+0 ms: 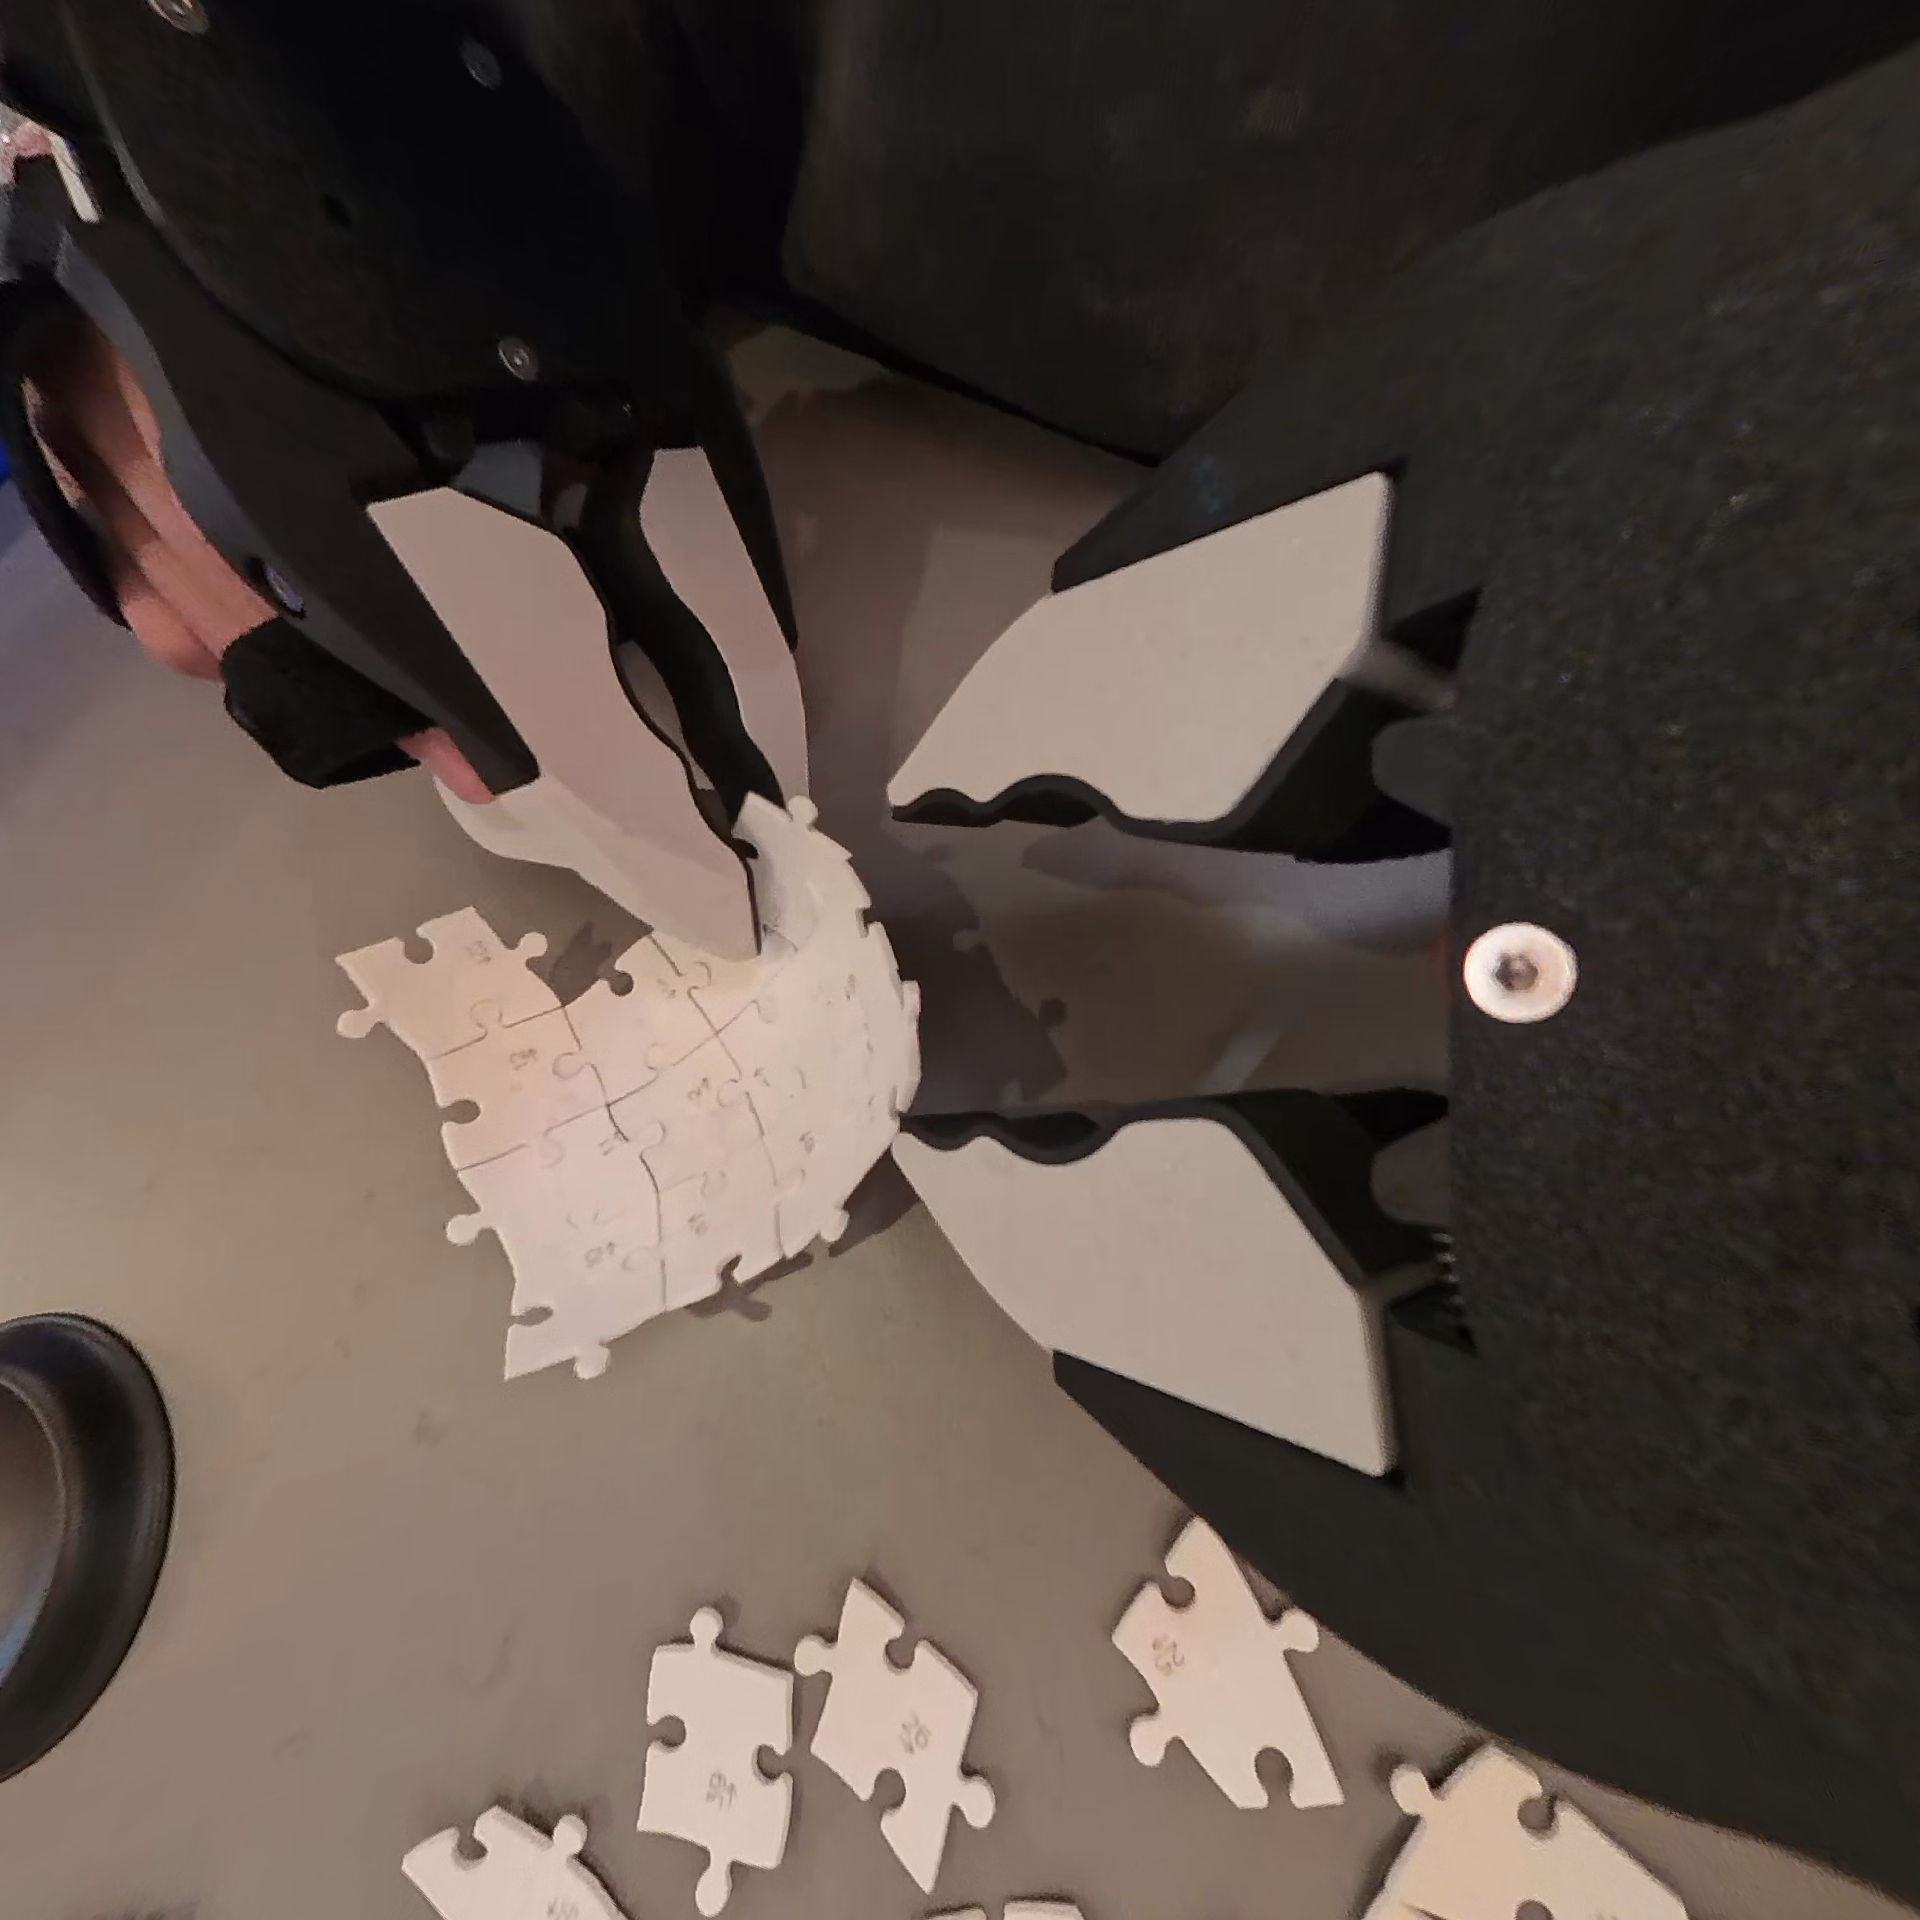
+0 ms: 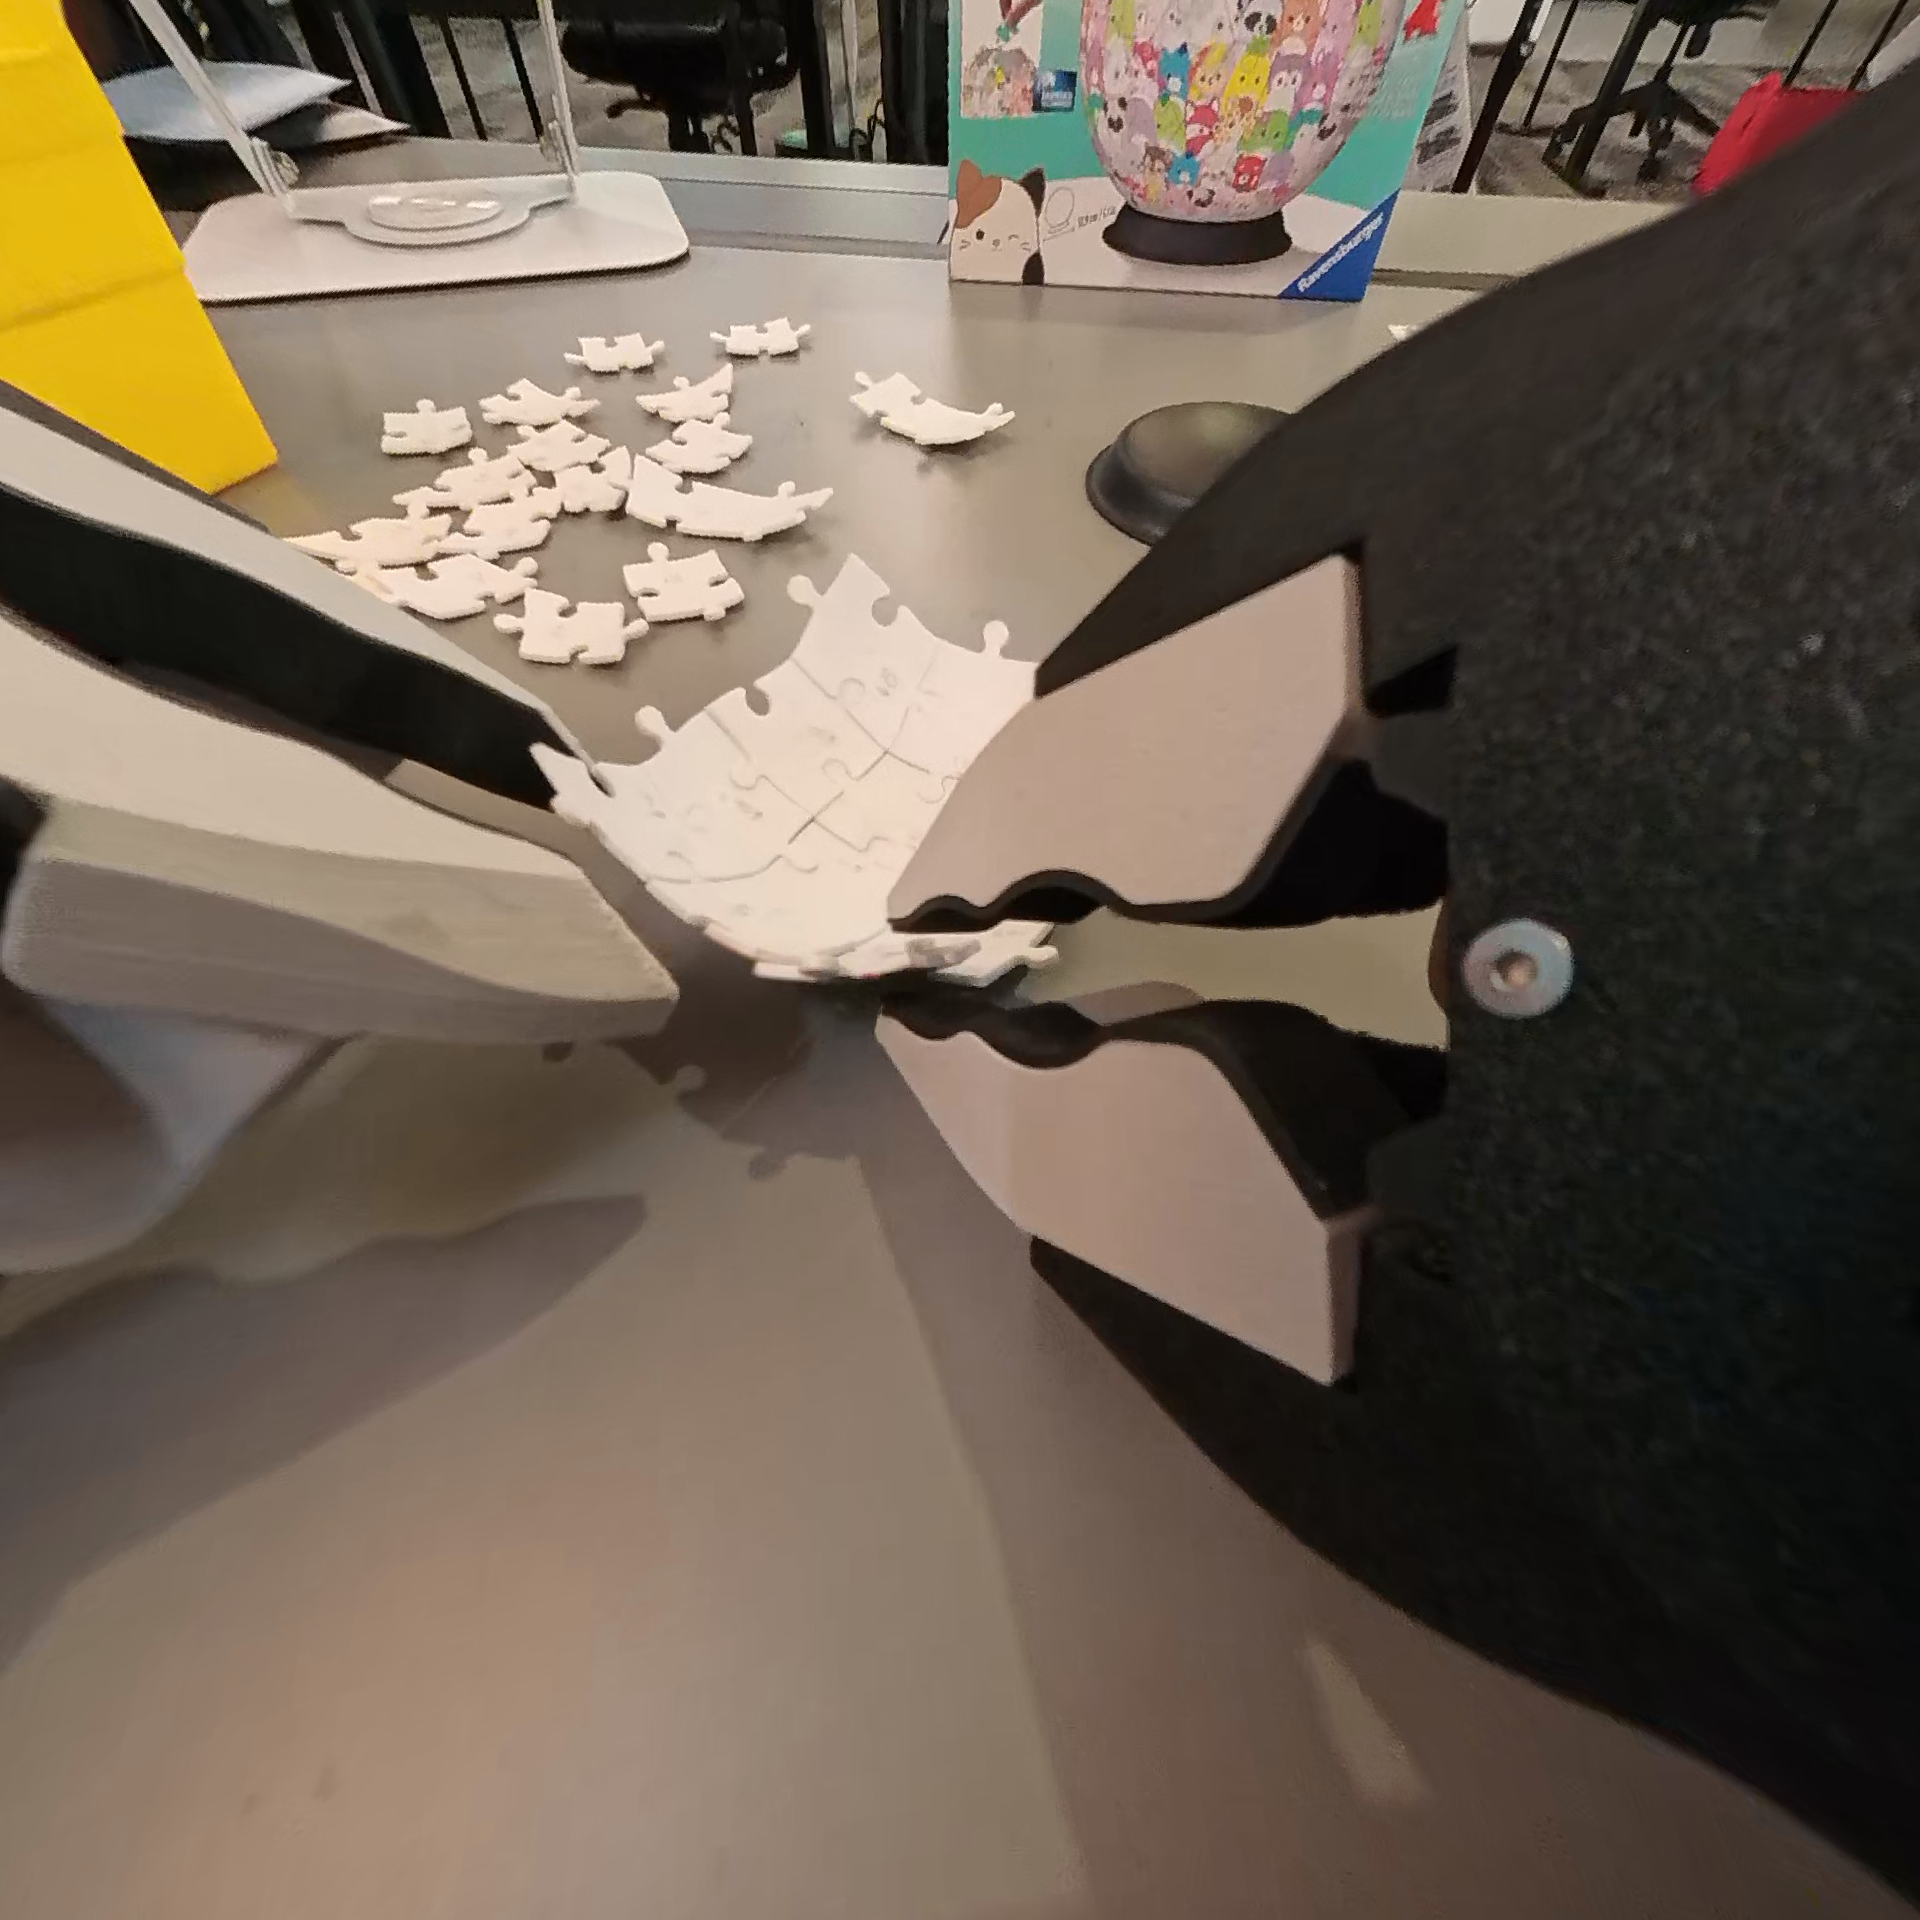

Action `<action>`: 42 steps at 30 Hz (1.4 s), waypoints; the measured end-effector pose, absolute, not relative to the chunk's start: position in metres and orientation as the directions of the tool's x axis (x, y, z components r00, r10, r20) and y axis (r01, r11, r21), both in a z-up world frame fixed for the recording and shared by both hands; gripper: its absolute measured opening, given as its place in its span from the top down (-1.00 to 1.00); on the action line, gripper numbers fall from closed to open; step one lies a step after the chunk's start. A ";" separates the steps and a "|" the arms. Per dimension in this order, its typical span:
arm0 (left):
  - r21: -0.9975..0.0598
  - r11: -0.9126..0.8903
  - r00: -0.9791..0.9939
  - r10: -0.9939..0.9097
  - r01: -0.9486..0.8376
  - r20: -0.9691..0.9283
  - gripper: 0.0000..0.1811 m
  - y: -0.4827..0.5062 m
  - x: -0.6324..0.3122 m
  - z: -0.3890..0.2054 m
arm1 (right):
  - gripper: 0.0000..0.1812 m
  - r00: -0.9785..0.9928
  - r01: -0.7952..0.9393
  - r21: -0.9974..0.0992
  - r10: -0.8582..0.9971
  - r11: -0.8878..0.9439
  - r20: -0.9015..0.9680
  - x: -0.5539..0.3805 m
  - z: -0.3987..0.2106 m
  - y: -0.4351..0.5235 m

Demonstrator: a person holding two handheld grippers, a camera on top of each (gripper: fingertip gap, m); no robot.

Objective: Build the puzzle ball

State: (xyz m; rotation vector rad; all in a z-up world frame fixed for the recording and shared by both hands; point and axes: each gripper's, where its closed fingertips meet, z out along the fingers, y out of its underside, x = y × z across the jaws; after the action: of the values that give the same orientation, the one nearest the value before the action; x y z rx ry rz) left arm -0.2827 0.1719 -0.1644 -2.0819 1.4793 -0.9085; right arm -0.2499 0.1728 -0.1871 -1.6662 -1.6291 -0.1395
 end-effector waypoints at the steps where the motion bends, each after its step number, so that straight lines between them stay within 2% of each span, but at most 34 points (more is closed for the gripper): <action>1: -0.669 -0.340 0.215 -0.940 -0.662 0.264 0.43 0.171 -0.282 -0.165 | 0.90 0.172 0.886 -0.445 0.798 0.132 0.578 -0.249 -0.187 0.173; 24: -0.669 -0.341 0.207 -0.939 -0.660 0.275 0.46 0.169 -0.280 -0.164 | 0.96 0.191 0.900 -0.409 0.711 0.148 0.676 -0.236 -0.182 0.185; 29: -0.665 -0.324 0.231 -0.946 -0.673 0.227 0.47 0.176 -0.280 -0.167 | 0.96 0.220 0.886 -0.443 0.719 0.136 0.659 -0.234 -0.179 0.185; 36: -0.704 -0.158 0.158 -0.985 -0.693 0.066 0.40 0.192 -0.272 -0.160 | 0.96 0.264 0.844 -0.523 0.755 0.120 0.600 -0.228 -0.176 0.181; 38: -0.729 -0.135 0.127 -0.990 -0.672 0.066 0.33 0.196 -0.266 -0.153 | 0.96 0.281 0.832 -0.543 0.757 0.115 0.590 -0.224 -0.173 0.181; 42: -0.751 -0.145 0.076 -0.989 -0.645 0.125 0.34 0.196 -0.258 -0.143 | 0.95 0.267 0.846 -0.517 0.739 0.128 0.619 -0.213 -0.172 0.181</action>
State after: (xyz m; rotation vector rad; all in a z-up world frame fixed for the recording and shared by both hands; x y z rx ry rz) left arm -0.2581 0.1956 -0.1434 -1.8466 1.6133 -0.8749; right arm -0.2130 0.1811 -0.1716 -1.6276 -1.4904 -0.1486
